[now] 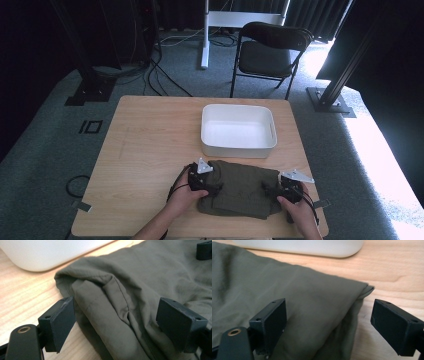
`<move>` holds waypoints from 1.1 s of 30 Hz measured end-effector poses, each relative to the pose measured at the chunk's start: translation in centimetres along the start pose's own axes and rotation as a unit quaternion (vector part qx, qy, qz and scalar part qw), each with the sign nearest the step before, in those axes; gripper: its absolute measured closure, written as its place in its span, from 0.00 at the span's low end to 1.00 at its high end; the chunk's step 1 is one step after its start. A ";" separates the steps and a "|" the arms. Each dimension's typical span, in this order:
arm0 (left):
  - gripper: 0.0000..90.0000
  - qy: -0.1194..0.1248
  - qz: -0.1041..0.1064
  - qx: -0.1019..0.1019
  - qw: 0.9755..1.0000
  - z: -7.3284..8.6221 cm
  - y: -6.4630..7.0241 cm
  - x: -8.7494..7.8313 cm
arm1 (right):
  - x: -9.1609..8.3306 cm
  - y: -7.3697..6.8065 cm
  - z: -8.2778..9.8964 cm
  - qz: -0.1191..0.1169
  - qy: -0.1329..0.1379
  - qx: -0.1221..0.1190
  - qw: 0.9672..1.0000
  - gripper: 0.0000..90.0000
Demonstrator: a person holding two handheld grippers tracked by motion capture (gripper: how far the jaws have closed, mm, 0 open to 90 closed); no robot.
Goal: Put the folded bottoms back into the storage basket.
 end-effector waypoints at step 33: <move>0.15 0.016 -0.042 -0.022 0.999 0.5 0.0 2.1 | 0.5 -1.5 0.8 0.001 -0.006 -0.046 0.999 0.27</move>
Point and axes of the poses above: each handheld gripper's, and its own axes: x roughly forward along the jaws, z roughly out of its underside, y roughly to its right, the point moved 3 cm from there along x, roughly forward along the jaws, and after that the axes turned 11 degrees about z, right-handed, at the moved point
